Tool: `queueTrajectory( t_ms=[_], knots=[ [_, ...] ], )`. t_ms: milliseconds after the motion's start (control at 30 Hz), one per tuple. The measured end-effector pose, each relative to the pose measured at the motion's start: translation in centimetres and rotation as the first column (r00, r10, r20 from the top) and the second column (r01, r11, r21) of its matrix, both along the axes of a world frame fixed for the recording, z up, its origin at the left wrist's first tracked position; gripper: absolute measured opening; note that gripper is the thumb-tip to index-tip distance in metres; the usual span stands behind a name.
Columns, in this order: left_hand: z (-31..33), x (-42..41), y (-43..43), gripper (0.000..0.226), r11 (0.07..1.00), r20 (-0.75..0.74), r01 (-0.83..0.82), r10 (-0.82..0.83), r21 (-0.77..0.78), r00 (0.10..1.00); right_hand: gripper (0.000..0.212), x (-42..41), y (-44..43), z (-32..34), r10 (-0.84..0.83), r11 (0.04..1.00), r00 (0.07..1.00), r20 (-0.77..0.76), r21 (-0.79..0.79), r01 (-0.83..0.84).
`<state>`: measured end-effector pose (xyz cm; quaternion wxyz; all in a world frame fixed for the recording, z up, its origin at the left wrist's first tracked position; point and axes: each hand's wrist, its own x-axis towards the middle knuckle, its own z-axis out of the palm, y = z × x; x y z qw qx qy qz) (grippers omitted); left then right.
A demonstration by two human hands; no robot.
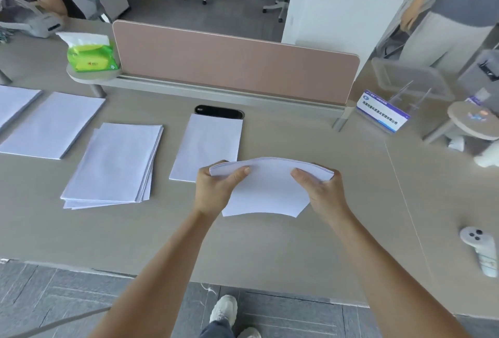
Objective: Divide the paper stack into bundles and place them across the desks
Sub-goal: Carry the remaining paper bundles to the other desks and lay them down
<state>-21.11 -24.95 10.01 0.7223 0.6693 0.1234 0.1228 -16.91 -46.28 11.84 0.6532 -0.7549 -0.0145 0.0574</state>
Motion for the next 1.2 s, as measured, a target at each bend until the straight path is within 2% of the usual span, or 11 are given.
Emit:
queueTrajectory(
  t_ms=[233,400,500,633,667,700,767,833,1000,1100,1200],
  knots=[
    [2.6,6.5,-6.1,0.012,0.986,0.0,0.154,-0.155,-0.06,0.988,0.008,3.1,-6.1,3.8,-0.182,0.981,0.979,0.097,-0.047,0.187],
    [3.3,10.7,-12.5,0.014,0.979,-0.037,0.171,-0.176,-0.113,0.984,0.006,6.0,-12.8,4.0,-0.232,0.971,0.969,0.086,-0.045,0.236],
    [3.2,13.6,-16.8,0.031,0.978,-0.066,0.152,-0.163,-0.142,0.984,0.007,8.7,-17.8,3.5,-0.19,0.981,0.979,0.074,-0.035,0.193],
    [3.3,17.8,-22.7,0.033,0.977,-0.134,0.113,-0.138,-0.182,0.981,0.05,11.9,-25.4,0.5,-0.152,0.988,0.987,0.053,-0.006,0.153],
    [3.4,18.9,-24.1,0.024,0.975,-0.159,0.109,-0.141,-0.192,0.977,0.047,12.7,-27.0,-0.4,-0.15,0.989,0.988,0.041,0.01,0.15],
    [3.3,20.0,-25.3,0.026,0.976,-0.195,0.106,-0.143,-0.188,0.97,0.032,13.4,-28.1,-1.0,-0.145,0.989,0.989,0.036,0.017,0.144],
    [2.9,22.2,-27.6,0.051,0.98,-0.293,0.127,-0.168,-0.154,0.941,0.011,15.3,-29.8,-2.0,-0.164,0.986,0.984,0.066,-0.018,0.165],
    [2.3,24.2,-29.8,0.056,0.984,-0.392,0.118,-0.16,-0.13,0.906,0.012,17.3,-31.2,-3.1,-0.185,0.98,0.98,0.072,-0.066,0.19],
    [-2.0,28.5,-33.5,0.058,0.991,-0.545,0.073,-0.122,-0.111,0.83,0.031,21.8,-34.9,-7.6,-0.186,0.975,0.977,-0.105,-0.147,0.169],
    [-5.8,30.2,-34.7,0.045,0.986,-0.609,0.066,-0.147,-0.153,0.779,0.035,24.5,-36.4,-10.9,-0.199,0.974,0.939,-0.28,-0.162,0.158],
    [-9.8,31.9,-35.7,0.03,0.994,-0.679,0.048,-0.104,-0.101,0.727,0.034,27.2,-37.1,-13.6,-0.191,0.974,0.902,-0.388,-0.192,0.124]
  ],
)
